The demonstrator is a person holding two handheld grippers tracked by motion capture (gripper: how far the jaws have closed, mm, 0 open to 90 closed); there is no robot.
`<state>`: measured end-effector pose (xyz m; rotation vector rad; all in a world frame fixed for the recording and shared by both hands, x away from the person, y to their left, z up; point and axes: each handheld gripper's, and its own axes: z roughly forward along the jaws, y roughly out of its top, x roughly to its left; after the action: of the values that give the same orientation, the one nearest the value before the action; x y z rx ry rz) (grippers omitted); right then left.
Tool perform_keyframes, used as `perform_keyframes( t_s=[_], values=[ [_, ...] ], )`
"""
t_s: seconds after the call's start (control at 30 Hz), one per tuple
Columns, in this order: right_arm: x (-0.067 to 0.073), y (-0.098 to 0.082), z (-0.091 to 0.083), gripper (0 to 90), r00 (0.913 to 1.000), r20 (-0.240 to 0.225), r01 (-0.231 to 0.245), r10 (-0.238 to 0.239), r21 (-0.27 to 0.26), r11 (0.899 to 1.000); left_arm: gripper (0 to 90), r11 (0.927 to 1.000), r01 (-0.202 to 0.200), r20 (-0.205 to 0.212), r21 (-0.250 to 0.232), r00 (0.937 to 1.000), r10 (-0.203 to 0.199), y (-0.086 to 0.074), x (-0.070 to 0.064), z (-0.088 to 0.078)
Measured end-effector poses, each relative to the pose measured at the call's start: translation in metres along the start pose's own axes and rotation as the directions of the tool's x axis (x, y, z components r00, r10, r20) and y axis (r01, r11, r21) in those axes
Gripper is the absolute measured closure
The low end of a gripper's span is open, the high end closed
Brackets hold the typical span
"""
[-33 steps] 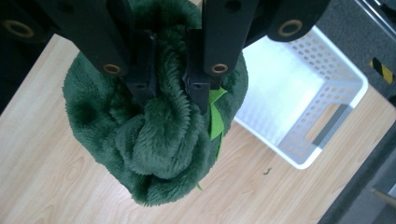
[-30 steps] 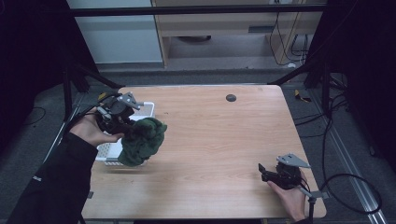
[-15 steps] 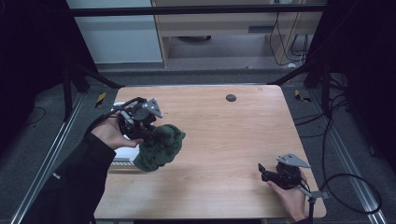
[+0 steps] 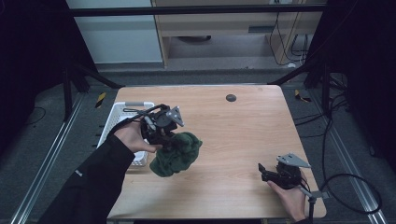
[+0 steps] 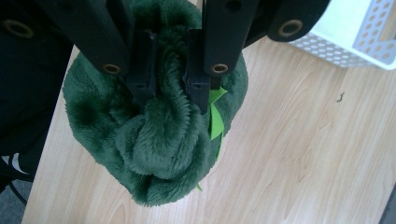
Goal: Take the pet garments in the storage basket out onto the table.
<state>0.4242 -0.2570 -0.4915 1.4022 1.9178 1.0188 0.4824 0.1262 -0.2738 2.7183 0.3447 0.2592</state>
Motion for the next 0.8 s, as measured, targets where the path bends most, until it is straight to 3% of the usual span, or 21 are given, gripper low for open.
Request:
perform_keyframes(
  t_s=[0.8],
  values=[
    [0.0,0.0,0.0,16.2,1.0,-0.004,0.0,0.0,-0.001,1.0,76.9,0.9945,-0.094,0.076,0.048,0.9931,0.09,0.028,-0.015,0.044]
  ],
)
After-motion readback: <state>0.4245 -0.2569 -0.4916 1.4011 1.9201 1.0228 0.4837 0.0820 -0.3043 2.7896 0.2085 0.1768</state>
